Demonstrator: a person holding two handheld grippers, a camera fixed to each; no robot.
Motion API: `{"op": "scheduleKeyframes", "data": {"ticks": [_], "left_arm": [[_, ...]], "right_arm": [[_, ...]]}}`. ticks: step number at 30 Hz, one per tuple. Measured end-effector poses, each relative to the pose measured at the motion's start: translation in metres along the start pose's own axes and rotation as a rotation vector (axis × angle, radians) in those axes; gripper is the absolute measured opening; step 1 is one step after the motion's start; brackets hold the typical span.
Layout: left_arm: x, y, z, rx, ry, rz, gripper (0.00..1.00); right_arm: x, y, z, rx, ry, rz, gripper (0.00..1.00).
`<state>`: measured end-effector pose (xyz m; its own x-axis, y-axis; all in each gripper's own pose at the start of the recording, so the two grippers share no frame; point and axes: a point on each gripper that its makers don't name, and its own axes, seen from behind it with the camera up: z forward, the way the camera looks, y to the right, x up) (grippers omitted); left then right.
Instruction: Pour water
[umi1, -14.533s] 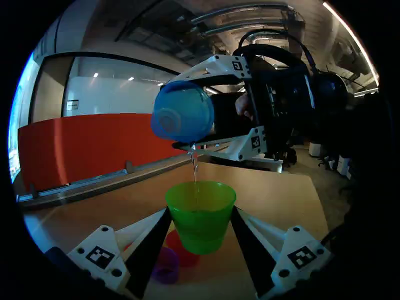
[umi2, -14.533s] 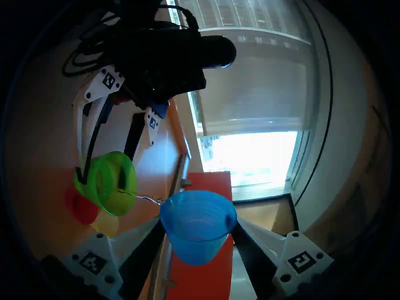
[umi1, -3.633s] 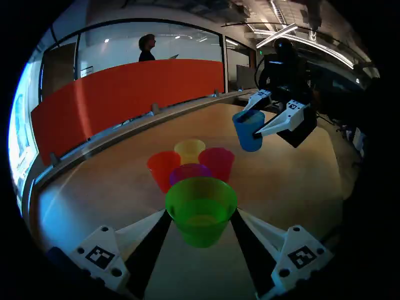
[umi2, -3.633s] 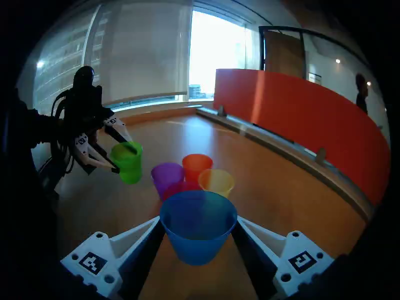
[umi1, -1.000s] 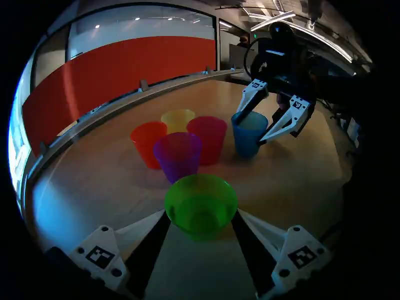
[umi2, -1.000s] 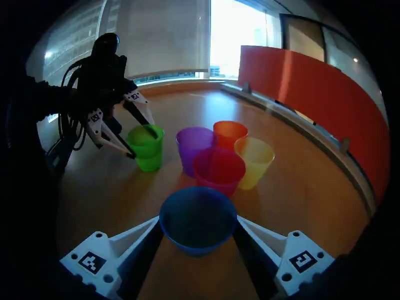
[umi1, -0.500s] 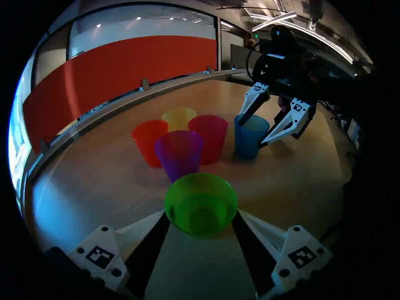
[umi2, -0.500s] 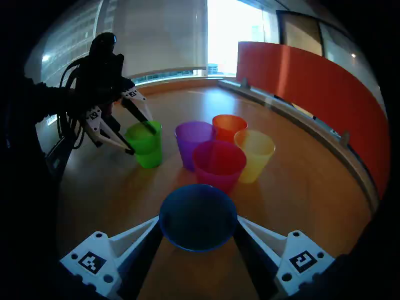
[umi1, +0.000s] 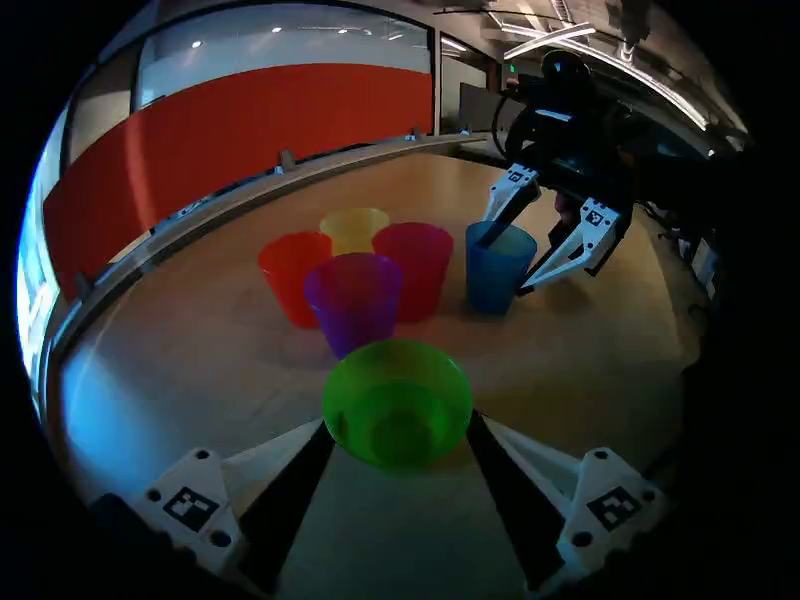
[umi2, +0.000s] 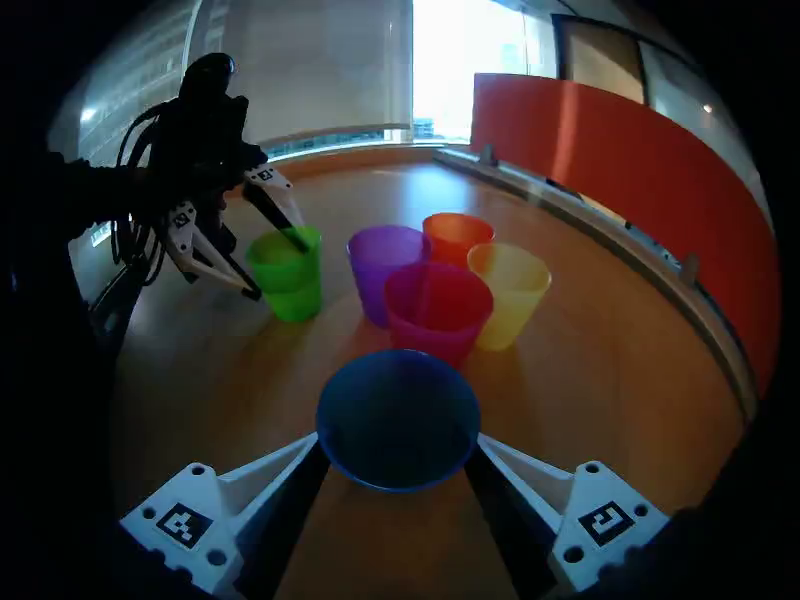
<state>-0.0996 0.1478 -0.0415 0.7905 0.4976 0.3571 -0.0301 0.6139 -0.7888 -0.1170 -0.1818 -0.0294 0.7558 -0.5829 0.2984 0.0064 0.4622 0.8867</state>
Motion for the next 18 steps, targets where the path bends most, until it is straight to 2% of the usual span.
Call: {"op": "scheduleKeyframes", "data": {"ticks": [8,18], "left_arm": [[-0.006,-0.003,-0.003,0.012,-0.011,-0.009,0.94],[-0.010,-0.009,-0.013,0.050,-0.005,-0.019,0.94]], "right_arm": [[-0.004,0.001,-0.004,-0.011,-0.002,-0.001,0.92],[-0.013,0.001,-0.014,-0.031,-0.001,0.015,0.92]]}}
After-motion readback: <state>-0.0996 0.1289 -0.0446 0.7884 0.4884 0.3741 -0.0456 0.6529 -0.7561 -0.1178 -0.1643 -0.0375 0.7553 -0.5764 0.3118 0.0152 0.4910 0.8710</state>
